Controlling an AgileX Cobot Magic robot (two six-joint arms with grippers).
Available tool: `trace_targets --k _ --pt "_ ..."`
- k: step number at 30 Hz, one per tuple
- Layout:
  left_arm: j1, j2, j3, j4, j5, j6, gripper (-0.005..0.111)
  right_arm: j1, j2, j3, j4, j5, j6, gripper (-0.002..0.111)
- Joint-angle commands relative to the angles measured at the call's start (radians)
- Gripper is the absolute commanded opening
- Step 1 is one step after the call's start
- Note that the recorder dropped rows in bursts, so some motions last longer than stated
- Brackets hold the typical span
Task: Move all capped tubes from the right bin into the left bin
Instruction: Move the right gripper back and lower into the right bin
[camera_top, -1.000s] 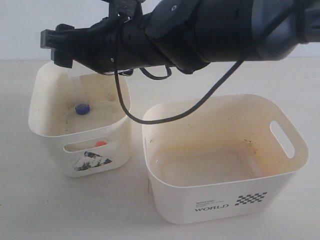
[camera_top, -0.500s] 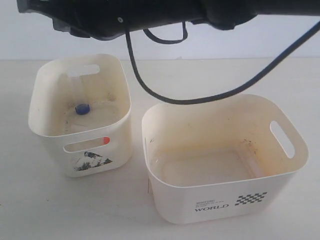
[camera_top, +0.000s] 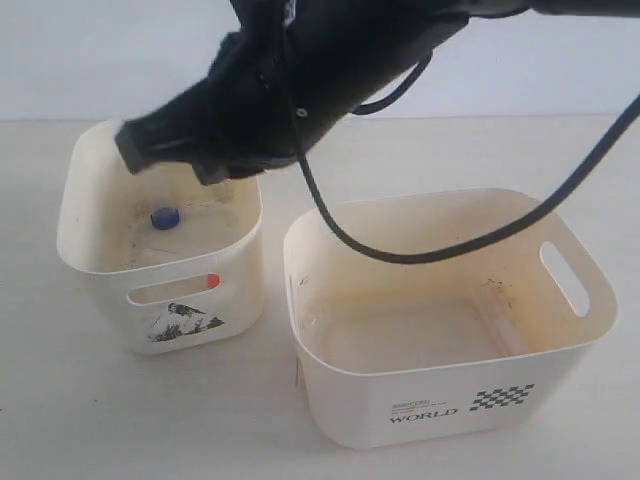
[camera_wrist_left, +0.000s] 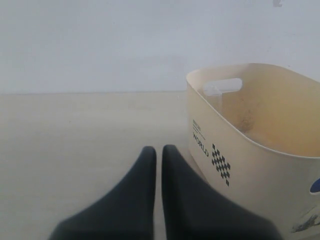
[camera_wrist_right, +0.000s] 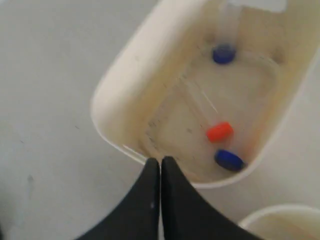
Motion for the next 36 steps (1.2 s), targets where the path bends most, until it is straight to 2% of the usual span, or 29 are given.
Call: trace_targets --k 1,5,10,14,21,24,27,28,31,36 --pt "0.000 0.000 -0.004 -0.006 -0.006 -0.010 0.004 -0.001 -0.006 -0.004 -0.322 0.191 0.232 0.000" --pt "0.000 0.000 -0.004 -0.006 -0.006 -0.010 0.004 -0.001 -0.006 -0.004 -0.500 0.376 0.338 0.000" --pt "0.000 0.000 -0.004 -0.006 -0.006 -0.010 0.004 -0.001 -0.006 -0.004 -0.651 0.465 0.444 0.000" --pt "0.000 0.000 -0.004 -0.006 -0.006 -0.010 0.004 -0.001 -0.005 0.034 -0.864 0.597 0.585 0.000" --pt "0.000 0.000 -0.004 -0.006 -0.006 -0.010 0.004 -0.001 -0.005 0.155 -0.902 0.533 0.682 0.000" --pt "0.000 0.000 -0.004 -0.006 -0.006 -0.010 0.004 -0.001 -0.005 0.179 -0.900 0.516 0.686 0.013" --pt "0.000 0.000 -0.004 -0.006 -0.006 -0.010 0.004 -0.001 -0.005 0.205 -0.899 0.483 0.706 0.036" --pt "0.000 0.000 -0.004 -0.006 -0.006 -0.010 0.004 -0.001 -0.005 0.216 -0.899 0.462 0.708 0.047" --pt "0.000 0.000 -0.004 -0.006 -0.006 -0.010 0.004 -0.001 -0.005 0.235 -0.897 0.418 0.710 0.067" --pt "0.000 0.000 -0.004 -0.006 -0.006 -0.010 0.004 -0.001 -0.005 0.235 -0.893 0.422 0.716 0.070"
